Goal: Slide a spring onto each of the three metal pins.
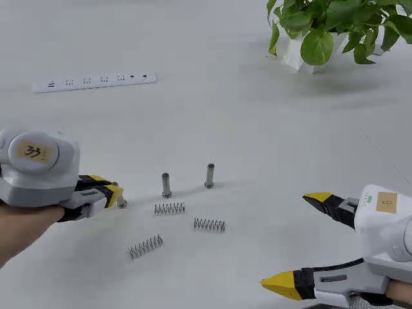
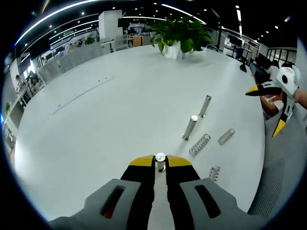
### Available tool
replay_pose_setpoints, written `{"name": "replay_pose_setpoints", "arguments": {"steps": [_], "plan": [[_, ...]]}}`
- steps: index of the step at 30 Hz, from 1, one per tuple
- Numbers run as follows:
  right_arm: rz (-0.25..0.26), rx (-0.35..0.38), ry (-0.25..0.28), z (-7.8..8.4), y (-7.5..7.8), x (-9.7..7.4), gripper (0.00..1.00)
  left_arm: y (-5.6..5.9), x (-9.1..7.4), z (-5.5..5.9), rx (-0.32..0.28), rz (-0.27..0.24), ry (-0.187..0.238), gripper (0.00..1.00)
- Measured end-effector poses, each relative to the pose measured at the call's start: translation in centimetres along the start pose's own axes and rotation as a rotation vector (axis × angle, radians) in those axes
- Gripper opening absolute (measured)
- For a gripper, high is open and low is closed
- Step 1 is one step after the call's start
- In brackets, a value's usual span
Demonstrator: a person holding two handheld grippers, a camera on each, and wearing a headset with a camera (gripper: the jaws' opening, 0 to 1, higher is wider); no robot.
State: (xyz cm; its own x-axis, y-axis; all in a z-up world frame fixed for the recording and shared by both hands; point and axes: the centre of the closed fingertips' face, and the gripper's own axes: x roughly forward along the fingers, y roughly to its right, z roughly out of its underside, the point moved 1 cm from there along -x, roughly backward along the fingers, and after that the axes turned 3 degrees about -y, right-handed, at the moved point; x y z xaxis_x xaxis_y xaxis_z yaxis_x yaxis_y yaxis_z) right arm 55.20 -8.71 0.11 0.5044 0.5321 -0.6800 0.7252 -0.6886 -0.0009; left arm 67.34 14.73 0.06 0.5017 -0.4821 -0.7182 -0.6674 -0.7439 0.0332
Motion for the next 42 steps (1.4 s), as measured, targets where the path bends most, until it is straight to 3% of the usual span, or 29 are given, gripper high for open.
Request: {"name": "replay_pose_setpoints", "arguments": {"steps": [8, 29, 42], "plan": [[-0.004, -0.002, -0.002, 0.09, -0.17, -0.01, 0.97, 0.32, 0.02, -0.05, 0.043, 0.000, 0.003, 0.05], [-0.010, -0.006, -0.008, 0.07, -0.38, 0.09, 0.97, 0.37, -0.17, -0.16, 0.079, -0.009, 0.040, 0.05], [-0.008, -0.003, -0.013, 0.25, -0.43, 0.00, 0.97, 0.94, 0.08, 0.26, 0.095, 0.011, 0.034, 0.19]]}}
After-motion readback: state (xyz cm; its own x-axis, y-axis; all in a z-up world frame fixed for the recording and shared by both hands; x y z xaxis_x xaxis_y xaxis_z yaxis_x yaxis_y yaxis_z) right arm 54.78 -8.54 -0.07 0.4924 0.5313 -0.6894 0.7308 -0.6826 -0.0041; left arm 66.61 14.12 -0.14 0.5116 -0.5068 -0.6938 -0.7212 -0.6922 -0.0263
